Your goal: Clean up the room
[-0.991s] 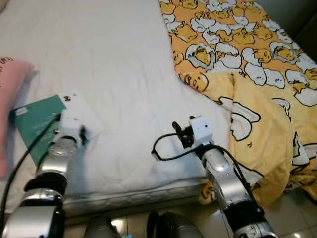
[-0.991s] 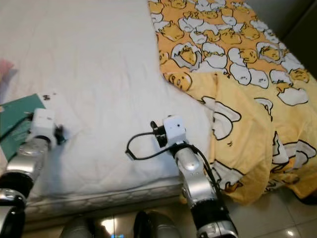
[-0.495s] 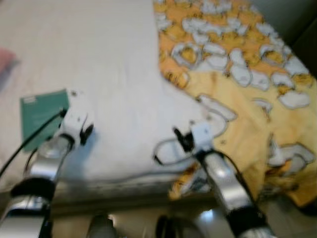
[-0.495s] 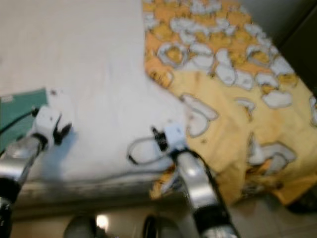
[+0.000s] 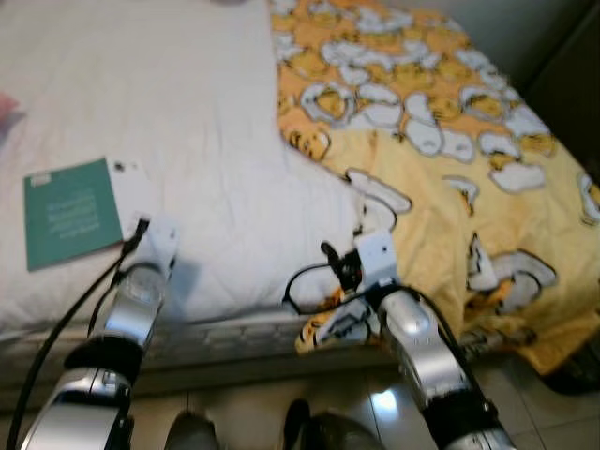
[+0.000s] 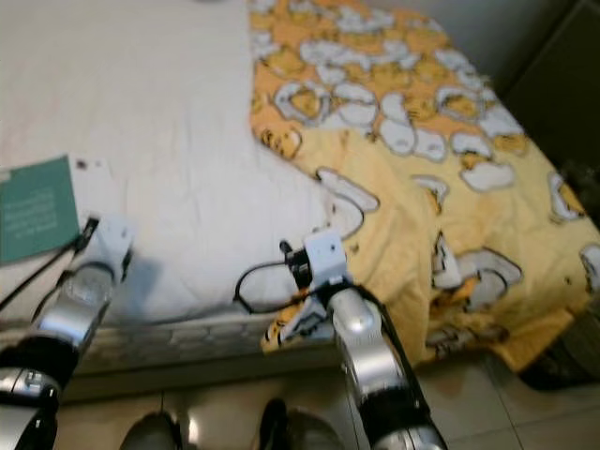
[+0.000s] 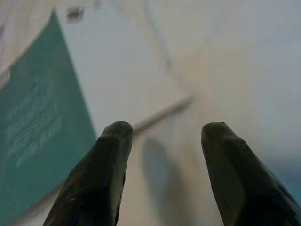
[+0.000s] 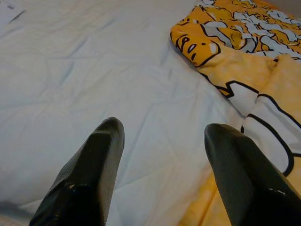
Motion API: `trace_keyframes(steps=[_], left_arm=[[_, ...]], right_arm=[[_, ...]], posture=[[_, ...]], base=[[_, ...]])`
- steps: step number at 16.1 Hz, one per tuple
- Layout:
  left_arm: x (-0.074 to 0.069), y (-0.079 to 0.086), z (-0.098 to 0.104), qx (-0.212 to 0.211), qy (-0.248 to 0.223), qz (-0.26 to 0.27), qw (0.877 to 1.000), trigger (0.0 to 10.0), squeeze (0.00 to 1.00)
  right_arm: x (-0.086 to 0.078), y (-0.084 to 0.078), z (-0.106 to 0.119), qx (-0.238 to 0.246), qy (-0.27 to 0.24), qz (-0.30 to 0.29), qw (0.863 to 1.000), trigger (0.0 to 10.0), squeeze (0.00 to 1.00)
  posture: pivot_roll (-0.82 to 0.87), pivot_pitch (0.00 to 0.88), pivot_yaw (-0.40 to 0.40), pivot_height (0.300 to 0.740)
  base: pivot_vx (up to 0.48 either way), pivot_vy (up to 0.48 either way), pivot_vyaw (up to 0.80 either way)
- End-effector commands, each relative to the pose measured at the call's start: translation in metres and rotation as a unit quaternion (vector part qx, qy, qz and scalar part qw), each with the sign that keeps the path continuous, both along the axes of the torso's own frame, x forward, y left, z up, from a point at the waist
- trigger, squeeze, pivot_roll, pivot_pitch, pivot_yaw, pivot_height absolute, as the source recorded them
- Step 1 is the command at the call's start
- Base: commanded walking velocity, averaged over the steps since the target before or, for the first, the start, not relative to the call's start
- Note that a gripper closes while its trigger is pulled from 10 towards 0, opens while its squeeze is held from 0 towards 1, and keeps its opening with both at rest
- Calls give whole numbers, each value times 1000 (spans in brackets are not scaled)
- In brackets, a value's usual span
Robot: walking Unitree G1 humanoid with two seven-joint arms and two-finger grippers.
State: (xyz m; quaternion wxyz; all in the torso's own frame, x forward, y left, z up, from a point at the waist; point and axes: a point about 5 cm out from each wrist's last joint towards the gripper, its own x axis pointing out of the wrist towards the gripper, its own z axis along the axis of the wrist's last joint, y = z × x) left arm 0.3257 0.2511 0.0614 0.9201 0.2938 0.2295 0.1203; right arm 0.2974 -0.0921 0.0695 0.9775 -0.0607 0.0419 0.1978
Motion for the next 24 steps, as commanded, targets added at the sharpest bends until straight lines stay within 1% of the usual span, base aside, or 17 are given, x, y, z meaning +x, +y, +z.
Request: trace_keyframes(steps=[1, 2, 3, 5, 7, 9, 10, 12, 14, 15, 16, 17, 19, 20, 21, 22, 24], left_arm=[[3, 4, 2, 4, -12, 25, 1000, 10000, 0], [3, 7, 5, 7, -19, 34, 999, 10000, 0], [8, 17, 19, 8, -62, 69, 996, 10000, 0], [19, 26, 49, 13, -130, 91, 987, 10000, 0], [27, 25, 54, 6, -127, 87, 988, 10000, 0], [39, 17, 68, 0, -134, 72, 988, 10000, 0], [43, 12, 70, 0, -124, 62, 990, 10000, 0], [49, 11, 77, 17, -117, 68, 991, 10000, 0], [43, 32, 84, 33, -136, 138, 981, 10000, 0], [42, 37, 85, 36, -143, 150, 978, 10000, 0], [39, 45, 86, 32, -147, 169, 974, 10000, 0], [38, 47, 87, 38, -147, 174, 973, 10000, 0], [36, 50, 84, 26, -141, 178, 974, 10000, 0], [36, 50, 82, 2, -139, 179, 974, 10000, 0], [35, 51, 82, 3, -137, 177, 975, 10000, 0], [31, 58, 79, 27, -129, 190, 973, 10000, 0], [25, 67, 78, 39, -124, 208, 969, 10000, 0]], right_arm=[[-1, -4, -2, 3, 3, -2, 1000, 10000, 0], [-2, -4, -2, 5, 4, 2, 1000, 10000, 0], [-5, -3, -1, 7, 1, 20, 1000, 10000, 0], [-14, -4, -2, 8, 2, 43, 999, 10000, 0], [-19, -6, -6, 8, 9, 42, 999, 10000, 0], [-28, -7, -7, 7, 13, 47, 999, 10000, 0], [-33, -9, -6, 6, 12, 48, 999, 10000, 0], [-49, -18, -7, -1, 22, 45, 999, 10000, 0], [-71, -23, -7, -8, 35, 68, 997, 10000, 0], [-77, -23, -6, -9, 35, 79, 996, 10000, 0], [-90, -22, -4, -11, 41, 94, 995, 10000, 0], [-95, -25, -3, -9, 50, 93, 994, 10000, 0], [-101, -27, -6, -11, 66, 92, 994, 10000, 0], [-103, -27, -6, -12, 71, 94, 993, 10000, 0], [-103, -26, -6, -12, 73, 95, 993, 10000, 0], [-103, -25, -5, -12, 77, 96, 992, 10000, 0], [-104, -25, -4, -12, 81, 98, 992, 10000, 0]], posture=[[-27, 151, -160, 740], [-33, 148, -159, 740], [-46, 145, -154, 740], [-53, 150, -149, 740], [-68, 162, -150, 740], [-95, 180, -145, 740], [-111, 196, -144, 740], [-153, 247, -156, 740], [-220, 294, -167, 740], [-232, 301, -168, 740], [-251, 309, -174, 740], [-250, 318, -179, 740], [-240, 329, -184, 740], [-235, 339, -186, 740], [-235, 339, -186, 740], [-229, 350, -190, 740], [-230, 355, -190, 740]], base=[[0, 0, 0], [0, 0, 0], [0, 0, 0], [0, 0, 0], [0, 0, 0], [0, 0, 0], [0, 0, 0], [0, 0, 0], [0, 0, 0], [0, 0, 0], [0, 0, 0], [0, 0, 0], [0, 0, 0], [0, 0, 0], [0, 0, 0], [0, 0, 0], [0, 0, 0]])
